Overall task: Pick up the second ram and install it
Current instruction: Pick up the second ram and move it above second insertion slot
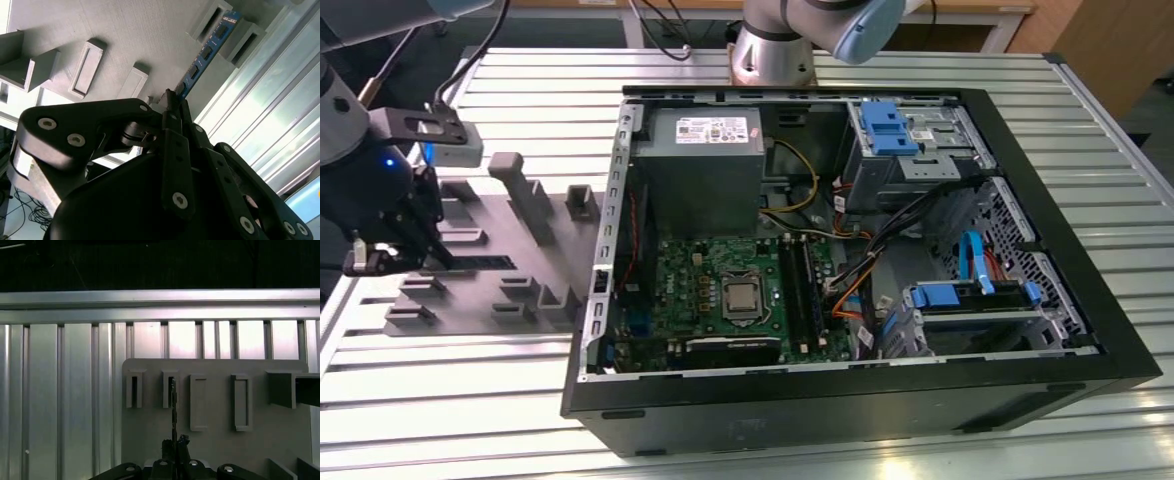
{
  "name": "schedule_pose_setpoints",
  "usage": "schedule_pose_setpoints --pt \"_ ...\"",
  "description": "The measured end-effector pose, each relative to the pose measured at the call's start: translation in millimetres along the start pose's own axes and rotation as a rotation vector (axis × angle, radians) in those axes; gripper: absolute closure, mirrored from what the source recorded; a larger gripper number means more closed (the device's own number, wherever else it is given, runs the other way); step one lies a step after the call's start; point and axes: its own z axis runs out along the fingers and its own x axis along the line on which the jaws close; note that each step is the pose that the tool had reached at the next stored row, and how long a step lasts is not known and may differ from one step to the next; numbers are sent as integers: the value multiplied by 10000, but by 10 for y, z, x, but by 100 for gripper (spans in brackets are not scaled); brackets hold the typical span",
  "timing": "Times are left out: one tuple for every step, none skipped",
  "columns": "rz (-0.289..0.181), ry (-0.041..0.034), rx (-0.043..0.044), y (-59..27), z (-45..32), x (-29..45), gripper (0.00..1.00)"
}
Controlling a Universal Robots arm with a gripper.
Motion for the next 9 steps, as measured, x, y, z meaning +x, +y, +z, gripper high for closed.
schedule_pose_setpoints --pt "0 -1 0 0 -4 0 86" --pt "0 0 0 0 -10 0 86" --pt "0 0 0 1 -14 0 86" --pt "0 -1 1 1 -18 0 86" --pt "0 -1 2 1 -21 0 86" --pt "-1 0 -1 1 -27 0 86" --pt "-1 1 -1 2 -31 0 86" --pt "-1 0 0 2 -35 0 86" --pt "0 0 0 3 -39 -1 86"
